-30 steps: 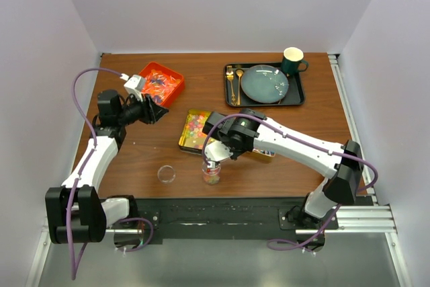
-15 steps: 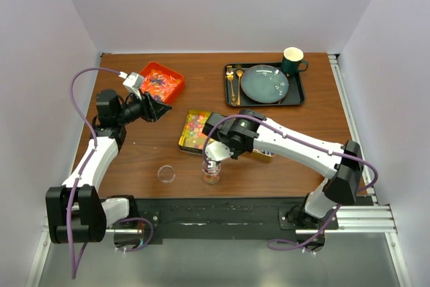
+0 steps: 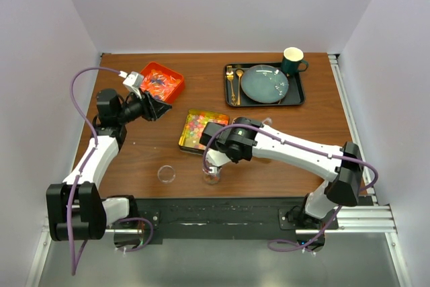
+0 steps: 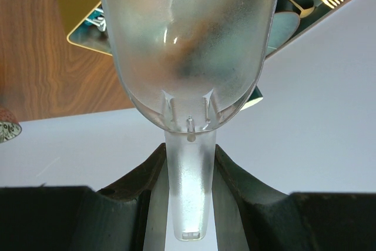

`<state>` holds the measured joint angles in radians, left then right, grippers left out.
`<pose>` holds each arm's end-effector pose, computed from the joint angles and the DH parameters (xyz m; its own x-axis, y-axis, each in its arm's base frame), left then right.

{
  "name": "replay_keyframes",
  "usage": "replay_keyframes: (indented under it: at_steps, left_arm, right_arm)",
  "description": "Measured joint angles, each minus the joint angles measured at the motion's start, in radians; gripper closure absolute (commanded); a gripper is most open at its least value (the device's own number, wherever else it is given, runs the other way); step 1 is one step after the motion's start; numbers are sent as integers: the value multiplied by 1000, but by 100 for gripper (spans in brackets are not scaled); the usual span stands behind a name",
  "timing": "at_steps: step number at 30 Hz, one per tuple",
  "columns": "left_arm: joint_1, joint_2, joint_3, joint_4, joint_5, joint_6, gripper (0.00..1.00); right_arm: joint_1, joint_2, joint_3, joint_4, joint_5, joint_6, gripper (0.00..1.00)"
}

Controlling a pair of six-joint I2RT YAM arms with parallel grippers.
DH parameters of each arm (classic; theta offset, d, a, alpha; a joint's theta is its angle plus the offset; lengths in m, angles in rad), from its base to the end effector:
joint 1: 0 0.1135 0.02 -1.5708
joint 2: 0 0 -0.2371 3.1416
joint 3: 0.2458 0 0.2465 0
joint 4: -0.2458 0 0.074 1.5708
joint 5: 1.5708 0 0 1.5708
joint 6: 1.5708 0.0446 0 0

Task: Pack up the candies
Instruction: Place the fake candies in the packing bottle, then adjust the spatula.

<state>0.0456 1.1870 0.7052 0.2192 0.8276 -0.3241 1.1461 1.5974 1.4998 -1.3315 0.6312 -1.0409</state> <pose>0.2727 -0.0204 0.2487 -0.4622 -0.2368 -0.8546 0.5615 0.6677 -0.4887 0.1417 0.2494 0.2780 0.3989 -0.8085 0.4327 -0.7064 -0.5718 -0.4171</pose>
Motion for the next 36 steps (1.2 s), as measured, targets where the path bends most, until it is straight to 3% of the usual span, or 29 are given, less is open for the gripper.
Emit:
replay_keyframes:
  at_steps: [2,3,5,6,10,18,26,36]
  left_arm:
    - [0,1,0,0,3,-3,58]
    - [0,1,0,0,7,-3,63]
    - [-1,1,0,0,18,-8,83]
    - [-3,1,0,1,32,-7,100]
    - [-35,-11,-26,39,118,-36,100]
    - [-169,-31,-92,152,328,-129,100]
    - [-187,29,-90,150,343,-128,100]
    - [-187,102,-76,129,297,-91,100]
  right_arm:
    - [0,-1,-5,1,8,0,100]
    - [0,-2,-8,2,8,0,100]
    - [0,-6,-9,2,6,1,100]
    - [0,-8,-9,1,3,5,100]
    - [-11,-8,14,-10,-53,39,100]
    - [-145,80,253,-8,-318,206,100]
    - [-166,184,365,-27,-475,308,100]
    - [-165,170,524,-46,-589,367,100]
